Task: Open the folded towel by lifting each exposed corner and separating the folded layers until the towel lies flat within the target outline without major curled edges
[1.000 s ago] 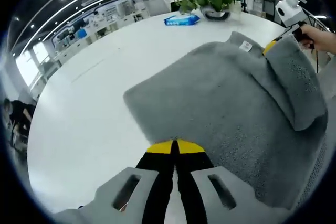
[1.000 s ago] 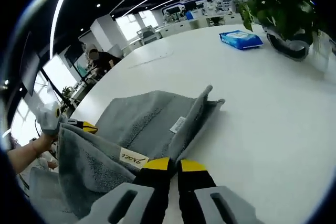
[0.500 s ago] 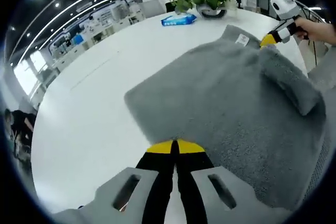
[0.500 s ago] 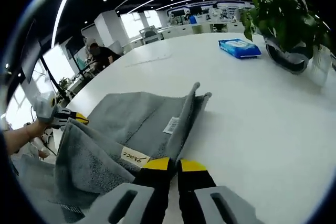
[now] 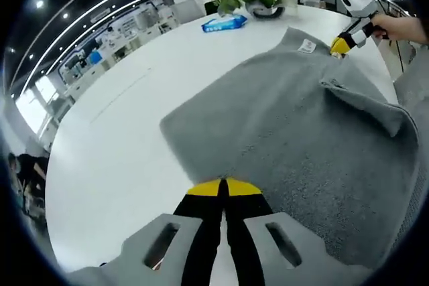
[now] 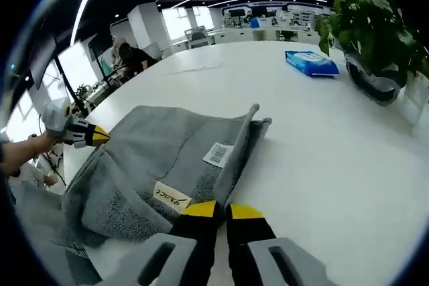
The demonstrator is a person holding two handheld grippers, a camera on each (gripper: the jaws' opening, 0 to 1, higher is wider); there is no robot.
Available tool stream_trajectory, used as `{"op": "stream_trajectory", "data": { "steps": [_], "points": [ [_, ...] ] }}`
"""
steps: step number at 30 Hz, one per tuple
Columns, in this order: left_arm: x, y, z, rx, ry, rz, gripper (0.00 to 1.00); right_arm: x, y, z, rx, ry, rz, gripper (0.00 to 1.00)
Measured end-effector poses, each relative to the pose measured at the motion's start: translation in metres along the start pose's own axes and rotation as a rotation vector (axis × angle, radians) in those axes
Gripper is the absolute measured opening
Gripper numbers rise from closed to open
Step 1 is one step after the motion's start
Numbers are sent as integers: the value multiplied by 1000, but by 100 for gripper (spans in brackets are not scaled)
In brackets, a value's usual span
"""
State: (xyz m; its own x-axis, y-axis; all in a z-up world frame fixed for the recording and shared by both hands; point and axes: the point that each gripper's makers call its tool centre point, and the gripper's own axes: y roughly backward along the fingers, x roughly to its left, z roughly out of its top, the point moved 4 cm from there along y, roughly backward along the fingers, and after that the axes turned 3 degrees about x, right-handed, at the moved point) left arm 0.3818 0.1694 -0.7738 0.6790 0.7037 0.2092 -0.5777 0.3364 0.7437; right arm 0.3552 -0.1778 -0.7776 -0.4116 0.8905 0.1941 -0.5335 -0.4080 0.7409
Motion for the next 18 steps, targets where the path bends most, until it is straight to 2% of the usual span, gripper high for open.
{"op": "stream_trajectory", "data": {
  "steps": [4, 9, 13, 17, 18],
  "points": [
    [6, -3, 3, 9, 7, -13, 0, -6, -4, 4, -5, -15, 2, 1],
    [9, -6, 4, 4, 6, -7, 0, -6, -8, 9, 0, 27, -11, 1],
    [10, -7, 4, -8, 42, 0, 0, -7, -9, 9, -2, 19, -12, 1],
    [11, -6, 3, -3, 201, -20, 0, -6, -7, 10, -20, 3, -9, 4],
    [10, -3, 4, 1, 271, -30, 2, -4, -4, 11, -24, -3, -10, 5]
  ]
}}
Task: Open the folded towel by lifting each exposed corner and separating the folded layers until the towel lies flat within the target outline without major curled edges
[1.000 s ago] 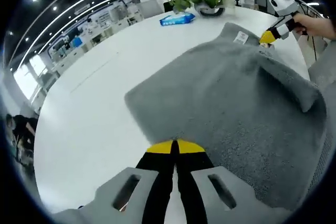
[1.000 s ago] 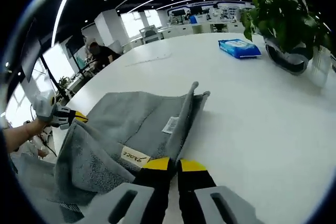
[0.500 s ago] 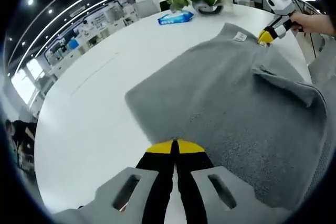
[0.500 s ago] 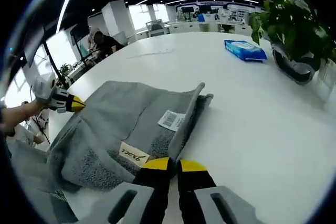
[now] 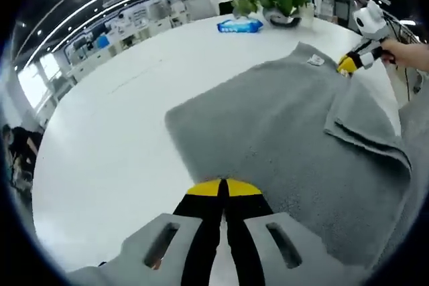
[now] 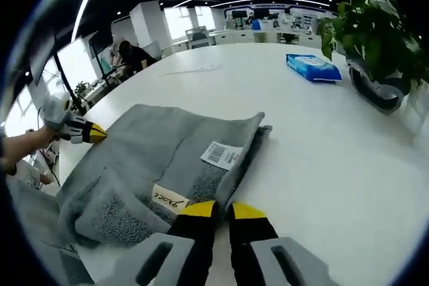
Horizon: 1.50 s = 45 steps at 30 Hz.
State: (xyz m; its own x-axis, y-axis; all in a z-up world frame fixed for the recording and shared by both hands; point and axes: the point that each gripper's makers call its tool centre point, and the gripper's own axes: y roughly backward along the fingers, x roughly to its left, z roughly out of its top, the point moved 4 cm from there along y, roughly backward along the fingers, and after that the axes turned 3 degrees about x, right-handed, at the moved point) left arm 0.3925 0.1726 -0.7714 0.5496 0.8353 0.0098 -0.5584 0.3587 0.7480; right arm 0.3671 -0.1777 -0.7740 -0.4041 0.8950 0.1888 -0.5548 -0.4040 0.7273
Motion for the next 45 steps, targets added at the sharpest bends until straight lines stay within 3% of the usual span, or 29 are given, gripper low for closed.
{"op": "stream_trajectory", "data": {
  "steps": [1, 3, 5, 7, 11, 12, 15, 16, 20, 23, 25, 29, 31, 33, 35, 41, 45],
  "points": [
    [-1, 4, 3, -4, 55, -2, 5, 2, 3, 2, -15, 3, -1, 6],
    [-12, 12, 17, -94, 7, -27, 9, 6, 12, 11, -72, 10, -10, 10],
    [-24, 18, 24, -123, 26, -44, 10, 11, 21, 16, -109, 2, -6, 10],
    [-39, 22, 28, -144, 90, -88, 13, 18, 28, 19, -127, 4, 1, 10],
    [-77, 27, 35, -235, 295, -225, 14, 30, 39, 19, -159, -12, 14, 12],
    [-88, 27, 32, -226, 314, -251, 14, 34, 42, 19, -170, -16, 20, 12],
    [-105, 21, 23, -186, 301, -250, 14, 42, 51, 16, -185, -26, 30, 14],
    [-112, 18, 15, -141, 317, -242, 14, 44, 53, 15, -189, -29, 31, 14],
    [-131, 14, 5, -102, 448, -326, 16, 51, 62, 8, -197, -45, 38, 14],
    [-143, 7, -8, -22, 463, -354, 18, 55, 67, 4, -197, -61, 44, 14],
    [-144, 4, -8, -29, 453, -351, 18, 56, 69, 2, -200, -66, 48, 14],
    [-148, 2, -2, -15, 525, -395, 11, 60, 69, 1, -191, -92, 75, 12],
    [-151, 1, -2, -13, 508, -391, 3, 62, 68, 0, -187, -97, 81, 11],
    [-153, 4, 5, -54, 476, -379, 2, 67, 68, 1, -180, -123, 114, 12],
    [-158, 10, 13, -94, 424, -390, 2, 77, 66, -3, -128, -164, 177, 14],
    [-170, 30, 36, -167, 348, -390, 2, 97, 64, 2, -119, -198, 221, 17],
    [-187, 41, 51, -195, 251, -401, 2, 111, 66, 8, -127, -219, 260, 17]
  ]
}}
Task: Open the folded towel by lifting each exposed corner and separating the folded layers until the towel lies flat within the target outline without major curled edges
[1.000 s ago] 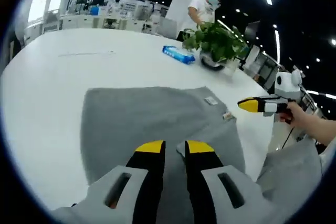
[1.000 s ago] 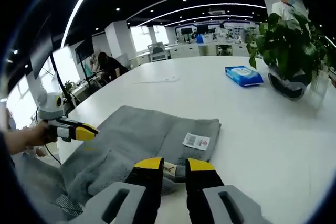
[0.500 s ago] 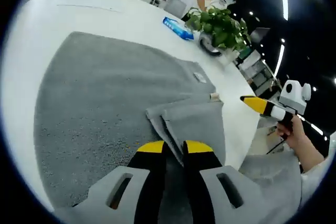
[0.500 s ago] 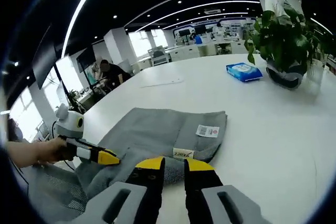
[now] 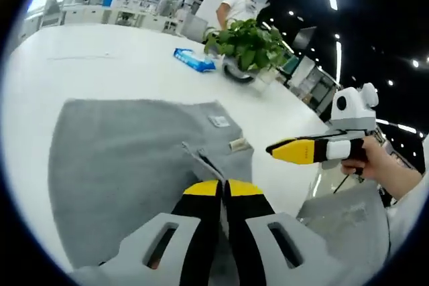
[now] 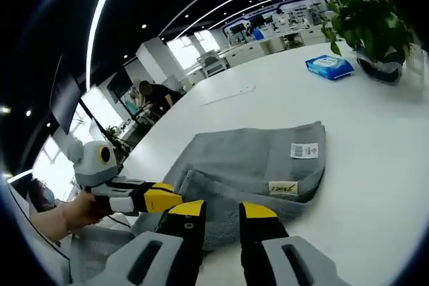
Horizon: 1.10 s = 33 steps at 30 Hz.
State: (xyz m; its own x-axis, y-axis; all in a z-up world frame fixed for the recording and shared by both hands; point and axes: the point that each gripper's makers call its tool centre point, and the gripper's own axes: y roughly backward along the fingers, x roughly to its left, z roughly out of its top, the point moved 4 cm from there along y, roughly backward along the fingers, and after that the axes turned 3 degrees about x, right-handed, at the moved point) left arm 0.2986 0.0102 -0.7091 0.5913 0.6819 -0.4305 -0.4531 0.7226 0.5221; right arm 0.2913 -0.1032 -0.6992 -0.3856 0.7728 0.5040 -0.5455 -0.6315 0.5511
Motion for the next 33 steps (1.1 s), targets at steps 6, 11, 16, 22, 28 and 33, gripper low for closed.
{"op": "stream_trajectory", "data": {
  "steps": [6, 11, 16, 22, 28, 33],
  "points": [
    [-30, -6, 0, 28, -137, -37, 2, 16, 3, -1, 1, -46, 39, 19],
    [-44, -9, -9, 57, -225, -59, 2, 20, 4, -4, 9, -75, 44, 20],
    [-50, -11, -15, 69, -283, -80, 2, 19, 0, -7, 30, -99, 34, 6],
    [-43, -4, -15, 85, -220, -140, 4, 23, 5, -12, 35, -88, 15, 2],
    [-19, 16, -2, 37, -103, -192, 4, 30, 15, -16, 12, -122, 4, 2],
    [6, 14, 17, -44, -1, -167, 2, 28, 16, -16, 9, -106, -16, 1]
  ]
}}
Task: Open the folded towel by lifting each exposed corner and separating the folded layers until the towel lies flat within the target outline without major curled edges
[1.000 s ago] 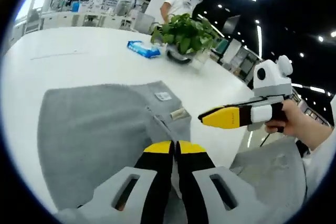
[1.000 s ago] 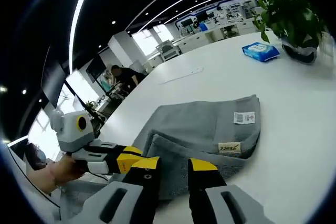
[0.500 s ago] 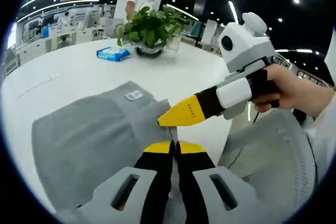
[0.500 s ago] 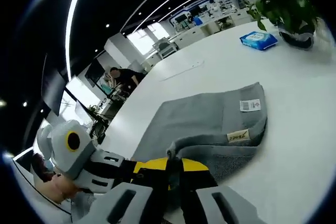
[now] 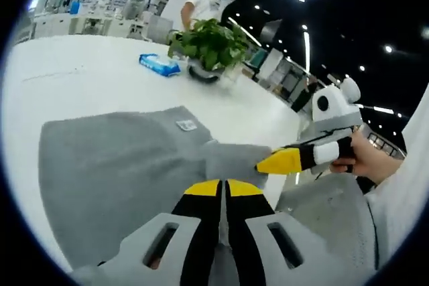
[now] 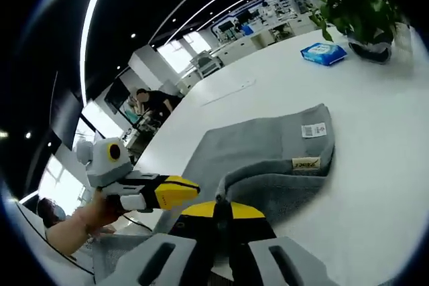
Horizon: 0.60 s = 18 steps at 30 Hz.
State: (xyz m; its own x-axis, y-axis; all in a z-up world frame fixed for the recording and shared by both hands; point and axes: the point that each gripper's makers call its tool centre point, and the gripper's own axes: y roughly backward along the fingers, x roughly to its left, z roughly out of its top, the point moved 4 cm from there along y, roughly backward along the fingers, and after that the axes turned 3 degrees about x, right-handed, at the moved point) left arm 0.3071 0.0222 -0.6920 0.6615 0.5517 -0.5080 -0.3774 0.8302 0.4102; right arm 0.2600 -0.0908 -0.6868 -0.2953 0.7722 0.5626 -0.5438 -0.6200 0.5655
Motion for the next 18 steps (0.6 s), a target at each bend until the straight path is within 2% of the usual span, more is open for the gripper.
{"op": "stream_trajectory", "data": {
  "steps": [1, 2, 3, 4, 7, 9, 11, 12, 13, 15, 18],
  "points": [
    [10, -1, 1, 1, 38, 35, 2, -2, 2, 0, -1, -7, -4, 1],
    [22, -2, 0, 19, 27, 100, 2, -3, 4, 0, -5, -8, -9, 1],
    [40, -5, -3, 63, -35, 191, 3, -4, 6, 0, -6, -8, -14, 1],
    [48, -7, -6, 92, -86, 230, 2, -5, 8, -1, -7, -8, -20, 1],
    [81, -17, -29, 298, -241, 406, 0, -6, 12, -4, -4, -10, -31, 1],
    [89, -26, -29, 309, -362, 419, 0, -6, 14, -6, -3, -10, -39, 1],
    [95, -29, -33, 345, -403, 451, 0, -8, 16, -7, -3, -13, -51, 1],
    [94, -32, -35, 351, -424, 431, 0, -9, 17, -7, -6, -20, -52, 1],
    [93, -34, -29, 308, -416, 430, 0, -9, 17, -7, -6, -22, -54, 1],
    [96, -34, -27, 314, -394, 446, 0, -13, 19, -8, -7, -28, -71, 1],
    [101, -35, -24, 299, -406, 473, 0, -20, 20, -9, -11, -37, -95, 1]
  ]
}}
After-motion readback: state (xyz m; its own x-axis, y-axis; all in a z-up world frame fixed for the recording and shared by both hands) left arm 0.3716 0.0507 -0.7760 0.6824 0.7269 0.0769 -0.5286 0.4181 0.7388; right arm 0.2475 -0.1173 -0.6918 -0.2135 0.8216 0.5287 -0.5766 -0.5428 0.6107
